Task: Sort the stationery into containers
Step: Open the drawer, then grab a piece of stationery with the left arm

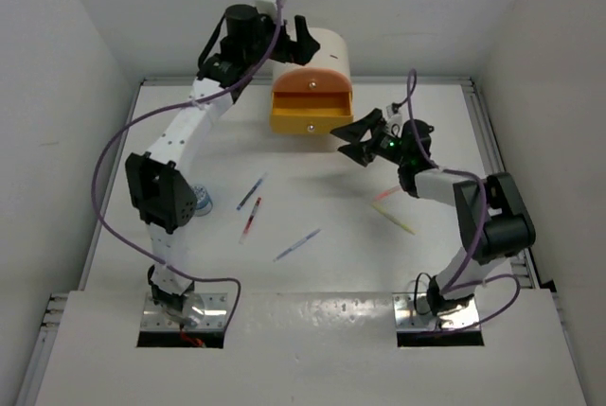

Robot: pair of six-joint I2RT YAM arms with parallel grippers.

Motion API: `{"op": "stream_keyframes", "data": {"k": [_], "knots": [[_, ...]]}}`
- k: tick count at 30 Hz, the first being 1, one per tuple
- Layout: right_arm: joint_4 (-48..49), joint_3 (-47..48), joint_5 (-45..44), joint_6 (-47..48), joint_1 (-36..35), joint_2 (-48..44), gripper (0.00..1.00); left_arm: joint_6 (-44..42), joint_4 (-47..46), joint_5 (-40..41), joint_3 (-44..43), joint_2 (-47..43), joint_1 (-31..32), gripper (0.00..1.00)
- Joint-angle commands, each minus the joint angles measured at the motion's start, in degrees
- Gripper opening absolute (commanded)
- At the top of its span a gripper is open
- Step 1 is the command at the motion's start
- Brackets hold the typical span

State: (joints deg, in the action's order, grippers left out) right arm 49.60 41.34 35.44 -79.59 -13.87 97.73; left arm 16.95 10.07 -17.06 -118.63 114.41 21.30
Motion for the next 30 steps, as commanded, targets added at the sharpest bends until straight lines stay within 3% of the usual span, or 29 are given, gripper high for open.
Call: {"op": "stream_keyframes", "data": {"k": [1,3,5,6,7,8,9,10,12,15,19,24,30], "knots": [[-11.2,3.0,3.5,10.8,4.5,-7.9,0.88,-3.4,5.8,4.3,-1.5,-9.4,-1.0,1.0],[-19.1,6.4,5.9,20.5,8.0,-10.3,0.87,-7.8,12.3,5.9,-5.3,-11.5,-2.3,1.0],[-37.8,14.2,8.5,30.1,11.3,-12.3,0.86,-11.1,23.6,7.2,-9.4,-12.5,-4.2,1.0],[-45.6,17.6,8.6,41.2,12.5,-12.7,0.85,-11.8,27.1,7.3,-9.5,-14.2,-6.4,1.0],[-60.9,24.1,7.9,46.3,13.4,-12.9,0.85,-12.6,31.7,5.7,-8.6,-15.8,-8.0,1.0],[-66.9,26.8,5.9,55.8,16.1,-12.8,0.91,-15.7,33.9,4.5,-5.4,-19.0,-10.6,1.0],[-78.6,30.0,4.1,60.2,17.3,-12.9,0.96,-16.7,39.0,3.7,-3.9,-20.4,-11.7,1.0],[-83.7,34.6,1.7,63.5,18.1,-12.7,0.99,-20.0,41.8,3.4,-1.5,-21.5,-12.8,1.0],[-95.0,38.7,-4.7,72.2,20.1,-12.4,0.99,-26.2,47.9,3.1,0.1,-24.0,-15.0,1.0],[-103.3,44.8,-11.3,78.9,21.4,-12.5,0.99,-33.5,55.0,2.5,8.9,-29.0,-18.3,1.0],[-108.1,45.5,-21.2,86.3,23.1,-12.9,0.99,-45.6,57.9,6.8,27.6,-35.6,-19.3,1.0],[-111.0,45.4,-24.0,94.0,28.0,-13.6,0.99,-47.8,54.5,11.5,42.0,-39.4,-20.9,1.0],[-109.1,40.5,-25.0,95.3,30.9,-13.6,0.99,-46.0,46.6,13.6,50.0,-38.1,-20.8,1.0]]}}
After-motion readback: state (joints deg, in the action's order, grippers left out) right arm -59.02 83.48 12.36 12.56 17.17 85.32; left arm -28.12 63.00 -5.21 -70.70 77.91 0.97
